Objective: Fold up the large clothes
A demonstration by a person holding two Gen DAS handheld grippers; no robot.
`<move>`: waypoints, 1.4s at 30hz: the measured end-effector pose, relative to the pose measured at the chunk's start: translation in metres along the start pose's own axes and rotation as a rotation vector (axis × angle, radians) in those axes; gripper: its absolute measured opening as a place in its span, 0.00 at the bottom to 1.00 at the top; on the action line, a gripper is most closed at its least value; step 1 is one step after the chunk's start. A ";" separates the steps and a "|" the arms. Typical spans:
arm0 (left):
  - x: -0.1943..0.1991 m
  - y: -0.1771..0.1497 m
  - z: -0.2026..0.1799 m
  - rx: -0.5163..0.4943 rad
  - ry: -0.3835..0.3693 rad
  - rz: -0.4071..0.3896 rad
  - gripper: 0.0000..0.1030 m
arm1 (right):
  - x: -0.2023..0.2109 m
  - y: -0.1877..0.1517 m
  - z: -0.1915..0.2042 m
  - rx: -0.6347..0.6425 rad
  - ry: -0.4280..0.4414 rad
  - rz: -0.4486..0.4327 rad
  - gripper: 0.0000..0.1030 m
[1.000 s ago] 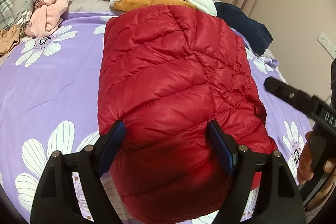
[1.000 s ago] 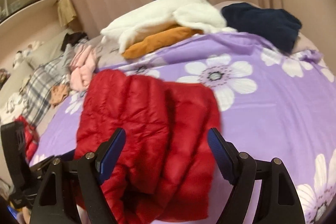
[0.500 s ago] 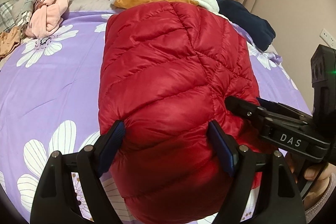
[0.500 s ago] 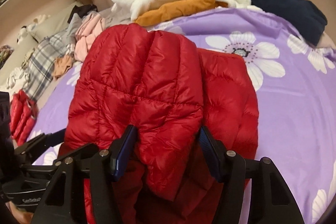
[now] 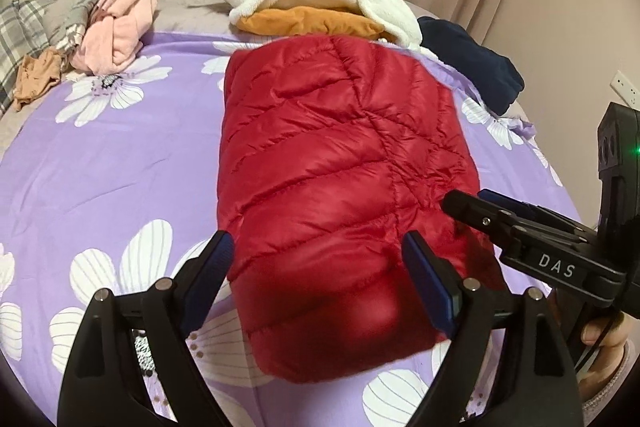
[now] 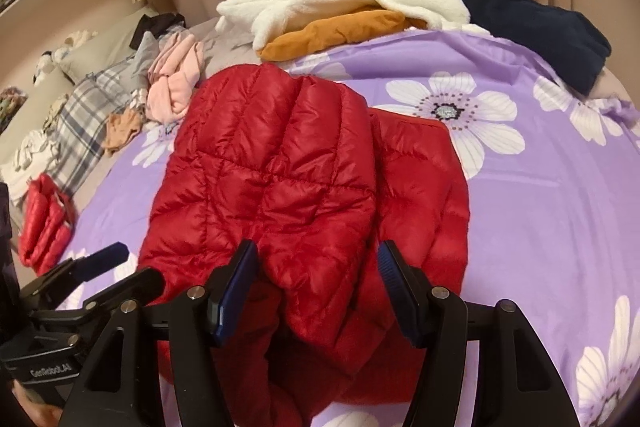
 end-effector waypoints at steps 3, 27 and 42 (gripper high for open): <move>0.016 -0.001 -0.003 -0.008 0.024 -0.016 0.85 | 0.013 -0.001 0.004 0.003 0.008 -0.017 0.61; 0.141 -0.011 -0.025 0.026 0.124 -0.013 1.00 | 0.129 -0.031 0.027 0.041 -0.059 -0.129 0.99; 0.145 -0.022 -0.025 0.010 0.213 0.043 1.00 | 0.127 -0.048 0.039 0.060 -0.059 -0.090 0.99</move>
Point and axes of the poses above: each gripper's, at about its wrist camera, not at the fingertips, and x roughly against the way its jaws point, z to its left, y to its top, the point moved 4 cm from there along -x, roughly the way its jaws point, and after that the axes turned 14 degrees about -x, right-handed, at the moved point
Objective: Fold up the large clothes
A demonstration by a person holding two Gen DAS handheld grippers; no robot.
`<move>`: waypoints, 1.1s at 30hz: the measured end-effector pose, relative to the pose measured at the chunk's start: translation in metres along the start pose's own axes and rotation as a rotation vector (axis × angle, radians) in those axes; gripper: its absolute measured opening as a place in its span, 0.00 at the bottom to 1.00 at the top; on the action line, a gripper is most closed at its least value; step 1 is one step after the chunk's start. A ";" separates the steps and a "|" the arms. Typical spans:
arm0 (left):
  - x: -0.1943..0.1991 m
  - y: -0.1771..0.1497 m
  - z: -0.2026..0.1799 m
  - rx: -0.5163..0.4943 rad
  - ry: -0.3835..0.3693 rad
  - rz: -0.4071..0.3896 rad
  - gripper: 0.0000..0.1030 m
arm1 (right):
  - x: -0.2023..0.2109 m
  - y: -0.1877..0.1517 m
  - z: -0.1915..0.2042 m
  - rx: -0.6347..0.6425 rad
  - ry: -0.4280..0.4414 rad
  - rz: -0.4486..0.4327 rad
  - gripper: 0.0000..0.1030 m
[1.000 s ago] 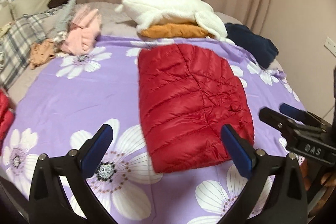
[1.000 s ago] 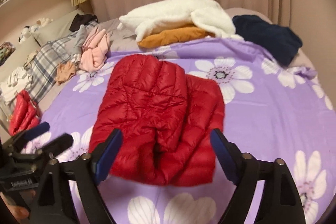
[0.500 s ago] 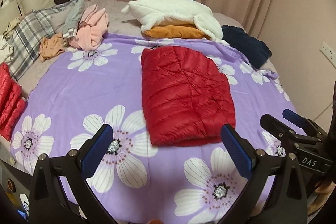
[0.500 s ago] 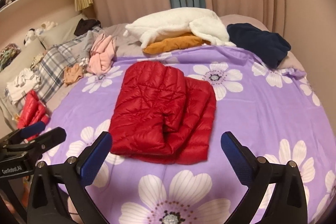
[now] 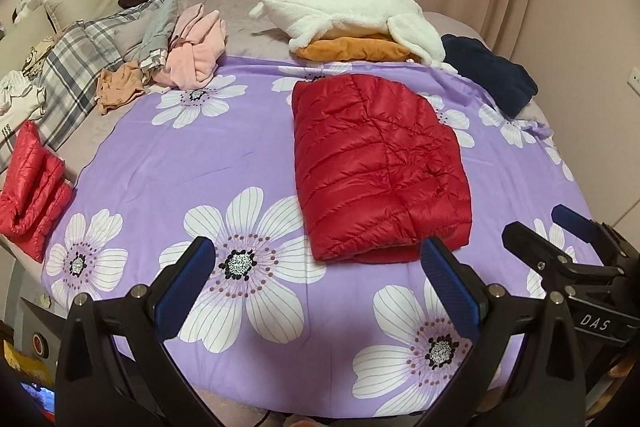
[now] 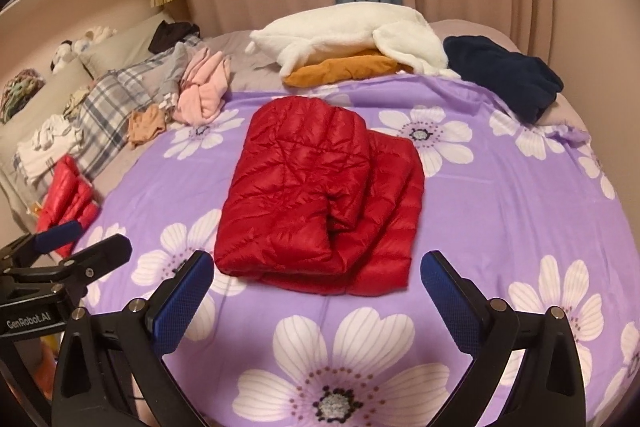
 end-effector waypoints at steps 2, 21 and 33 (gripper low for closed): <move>0.000 0.001 -0.001 -0.001 0.000 0.000 1.00 | 0.001 0.001 0.001 0.004 0.001 -0.002 0.99; -0.002 0.000 -0.007 -0.036 0.013 0.009 1.00 | 0.003 0.003 0.000 0.005 -0.004 -0.006 0.99; -0.001 0.000 -0.009 -0.048 -0.002 0.001 1.00 | 0.003 0.004 0.000 0.005 -0.006 -0.009 0.99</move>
Point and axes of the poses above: each gripper's, at about its wrist camera, not at the fingertips, and x roughly against the way its jaws point, z to its left, y to its top, the point moved 4 cm from there along -x, roughly the way its jaws point, and after that the axes turned 14 degrees about -x, right-handed, at the moved point
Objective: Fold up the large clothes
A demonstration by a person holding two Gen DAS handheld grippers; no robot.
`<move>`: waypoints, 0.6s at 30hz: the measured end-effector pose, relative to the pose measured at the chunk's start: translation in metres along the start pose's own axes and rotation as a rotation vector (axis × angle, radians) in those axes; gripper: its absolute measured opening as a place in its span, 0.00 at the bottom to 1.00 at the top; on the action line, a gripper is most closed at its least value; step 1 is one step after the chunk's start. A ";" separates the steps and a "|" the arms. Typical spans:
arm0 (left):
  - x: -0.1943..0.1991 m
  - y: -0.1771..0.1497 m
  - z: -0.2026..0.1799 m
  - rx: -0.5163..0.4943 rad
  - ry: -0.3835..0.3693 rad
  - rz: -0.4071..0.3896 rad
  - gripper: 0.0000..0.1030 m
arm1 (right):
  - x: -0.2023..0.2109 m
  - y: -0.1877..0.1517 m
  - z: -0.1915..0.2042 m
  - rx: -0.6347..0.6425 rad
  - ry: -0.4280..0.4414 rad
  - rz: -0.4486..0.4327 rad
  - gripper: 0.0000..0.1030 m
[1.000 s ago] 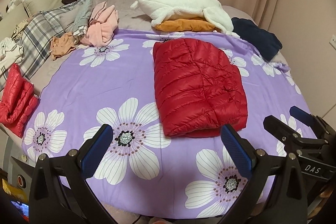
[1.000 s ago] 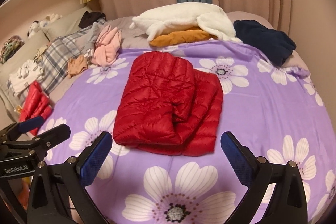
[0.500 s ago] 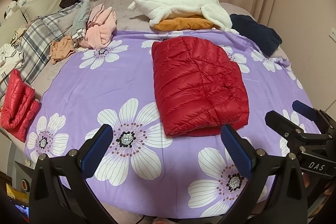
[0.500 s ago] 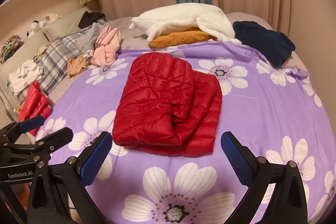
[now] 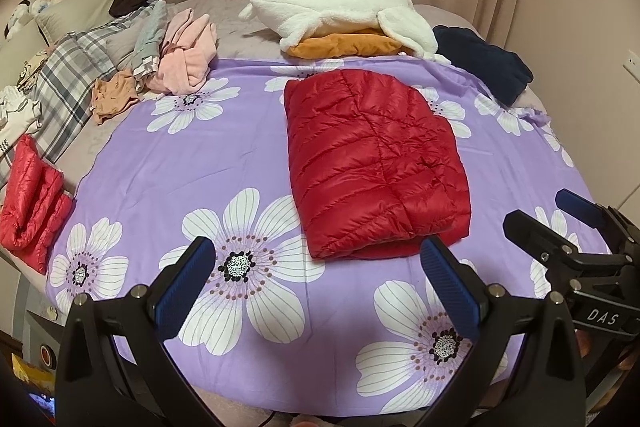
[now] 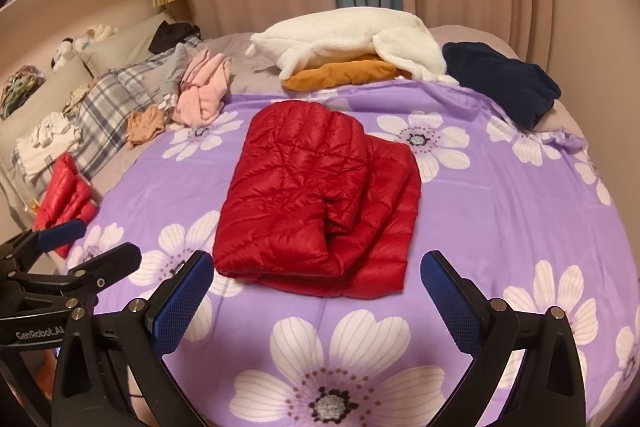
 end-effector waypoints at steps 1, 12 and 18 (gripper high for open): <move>0.000 0.000 0.000 -0.001 -0.002 -0.001 1.00 | 0.000 0.000 -0.002 0.000 0.001 0.000 0.99; 0.001 0.001 -0.005 -0.003 -0.004 -0.005 1.00 | 0.000 0.002 -0.007 -0.001 0.001 0.000 0.99; 0.000 0.001 -0.006 -0.011 0.000 -0.015 1.00 | 0.001 0.002 -0.008 -0.003 0.003 0.001 0.99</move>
Point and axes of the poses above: each gripper's, at about its wrist camera, not at the fingertips, and x roughly against the way its jaws point, z to its left, y to its top, the point moved 4 cm from there along -x, roughly the way its jaws point, and after that the axes turned 14 degrees about -x, right-handed, at the moved point
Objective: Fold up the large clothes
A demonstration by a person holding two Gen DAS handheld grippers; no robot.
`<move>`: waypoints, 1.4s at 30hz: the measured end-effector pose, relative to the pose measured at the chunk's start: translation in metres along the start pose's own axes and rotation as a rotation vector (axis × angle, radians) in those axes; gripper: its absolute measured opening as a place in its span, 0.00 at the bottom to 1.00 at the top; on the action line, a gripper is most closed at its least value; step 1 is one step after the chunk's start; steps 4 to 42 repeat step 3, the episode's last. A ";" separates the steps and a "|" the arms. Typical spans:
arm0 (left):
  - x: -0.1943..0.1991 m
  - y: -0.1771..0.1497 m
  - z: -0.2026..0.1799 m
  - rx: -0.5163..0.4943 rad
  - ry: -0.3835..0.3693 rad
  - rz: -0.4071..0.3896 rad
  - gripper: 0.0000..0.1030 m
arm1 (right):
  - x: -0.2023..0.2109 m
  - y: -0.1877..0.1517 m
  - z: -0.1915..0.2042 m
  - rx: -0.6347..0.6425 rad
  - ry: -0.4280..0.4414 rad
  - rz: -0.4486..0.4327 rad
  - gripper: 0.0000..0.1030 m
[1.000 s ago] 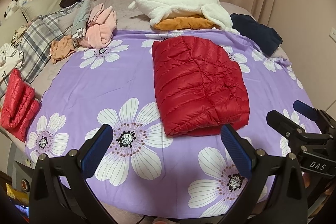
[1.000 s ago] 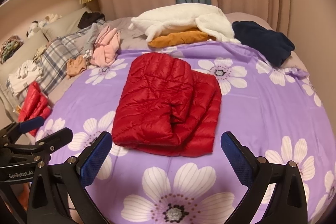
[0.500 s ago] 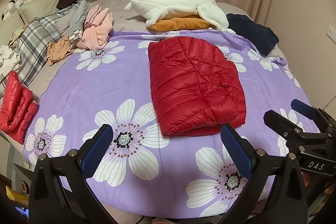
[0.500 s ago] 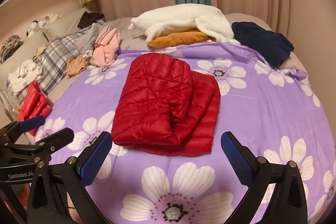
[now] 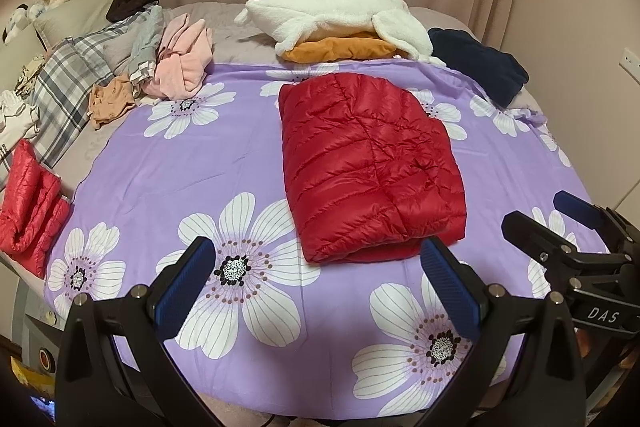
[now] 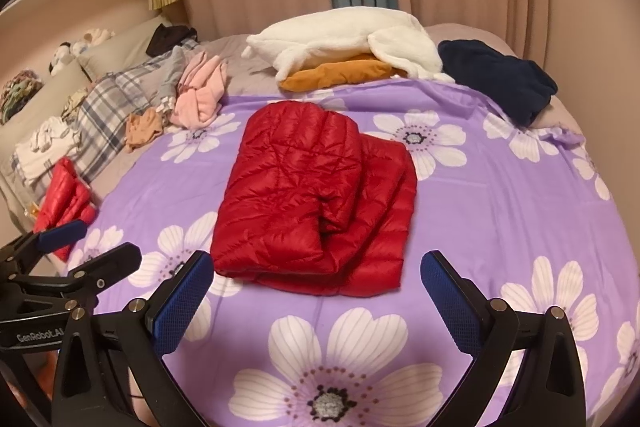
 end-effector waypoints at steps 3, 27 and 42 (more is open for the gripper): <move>-0.001 0.000 0.000 0.002 -0.005 0.004 1.00 | 0.001 0.001 -0.001 -0.001 0.002 -0.003 0.99; -0.001 0.000 0.000 0.002 -0.005 0.004 1.00 | 0.001 0.001 -0.001 -0.001 0.002 -0.003 0.99; -0.001 0.000 0.000 0.002 -0.005 0.004 1.00 | 0.001 0.001 -0.001 -0.001 0.002 -0.003 0.99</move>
Point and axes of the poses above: each gripper's, at about its wrist camera, not at the fingertips, and x roughly against the way its jaws point, z to its left, y to its top, the point moved 4 cm from there along -x, roughly the way its jaws point, and after that the axes turned 14 degrees about -x, right-handed, at the moved point
